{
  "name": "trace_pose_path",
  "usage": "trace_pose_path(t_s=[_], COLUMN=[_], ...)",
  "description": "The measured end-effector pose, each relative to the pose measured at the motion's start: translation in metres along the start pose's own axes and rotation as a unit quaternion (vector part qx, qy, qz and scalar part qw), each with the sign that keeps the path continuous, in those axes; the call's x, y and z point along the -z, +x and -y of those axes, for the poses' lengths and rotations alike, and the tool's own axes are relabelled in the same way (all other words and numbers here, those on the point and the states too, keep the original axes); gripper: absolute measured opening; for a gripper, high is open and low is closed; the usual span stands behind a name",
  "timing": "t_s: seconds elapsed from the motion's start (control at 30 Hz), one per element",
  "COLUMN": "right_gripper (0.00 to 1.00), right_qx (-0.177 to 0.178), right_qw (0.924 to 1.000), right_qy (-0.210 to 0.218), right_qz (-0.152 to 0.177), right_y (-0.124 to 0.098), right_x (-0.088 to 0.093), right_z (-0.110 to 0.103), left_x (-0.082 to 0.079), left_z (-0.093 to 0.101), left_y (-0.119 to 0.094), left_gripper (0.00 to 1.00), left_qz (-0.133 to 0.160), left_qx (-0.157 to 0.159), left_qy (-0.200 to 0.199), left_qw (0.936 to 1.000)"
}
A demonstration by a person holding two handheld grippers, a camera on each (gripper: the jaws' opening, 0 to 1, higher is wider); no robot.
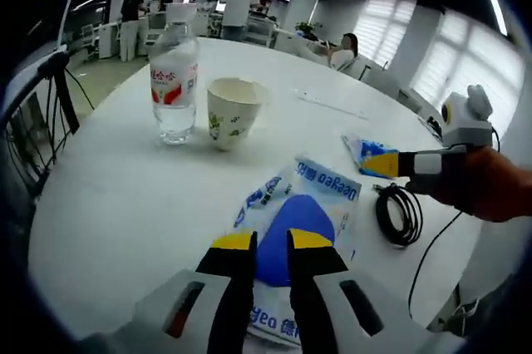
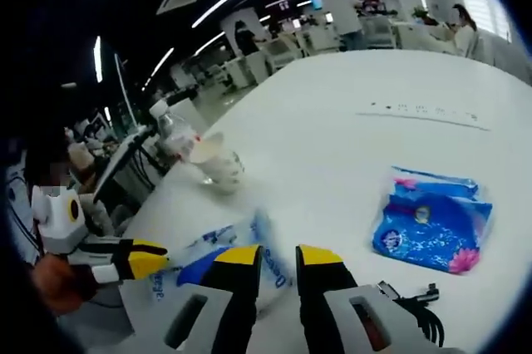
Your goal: Arrange the tabletop items into an orderly group along one side of the table until the central work area is clear of visible clutter.
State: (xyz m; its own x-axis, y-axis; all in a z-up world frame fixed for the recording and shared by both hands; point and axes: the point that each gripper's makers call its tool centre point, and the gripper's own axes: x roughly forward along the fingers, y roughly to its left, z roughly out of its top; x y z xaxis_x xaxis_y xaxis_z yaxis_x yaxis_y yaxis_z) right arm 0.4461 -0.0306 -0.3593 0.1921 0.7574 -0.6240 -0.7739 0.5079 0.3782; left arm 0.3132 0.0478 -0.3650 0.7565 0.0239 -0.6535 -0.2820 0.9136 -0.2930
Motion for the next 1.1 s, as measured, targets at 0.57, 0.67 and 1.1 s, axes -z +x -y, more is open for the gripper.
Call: trace_pose_path(t_s=[0.57, 0.67, 1.1], right_gripper=[0.15, 0.16, 0.20], right_qx=[-0.023, -0.032, -0.057], right_qw=[0.9945, 0.9935, 0.9892], right_qy=[-0.072, -0.068, -0.064], right_qz=[-0.073, -0.085, -0.119], right_y=[0.016, 0.015, 0.020], right_x=[0.005, 0.010, 0.026], right_z=[-0.002, -0.006, -0.009], left_x=[0.038, 0.044, 0.049], left_z=[-0.032, -0.028, -0.027], left_y=[-0.038, -0.038, -0.040], left_gripper=[0.13, 0.14, 0.15], left_qz=[0.013, 0.016, 0.031], left_qx=[-0.047, -0.044, -0.047], left_qy=[-0.092, -0.110, -0.154], left_qw=[0.9946, 0.9928, 0.9865])
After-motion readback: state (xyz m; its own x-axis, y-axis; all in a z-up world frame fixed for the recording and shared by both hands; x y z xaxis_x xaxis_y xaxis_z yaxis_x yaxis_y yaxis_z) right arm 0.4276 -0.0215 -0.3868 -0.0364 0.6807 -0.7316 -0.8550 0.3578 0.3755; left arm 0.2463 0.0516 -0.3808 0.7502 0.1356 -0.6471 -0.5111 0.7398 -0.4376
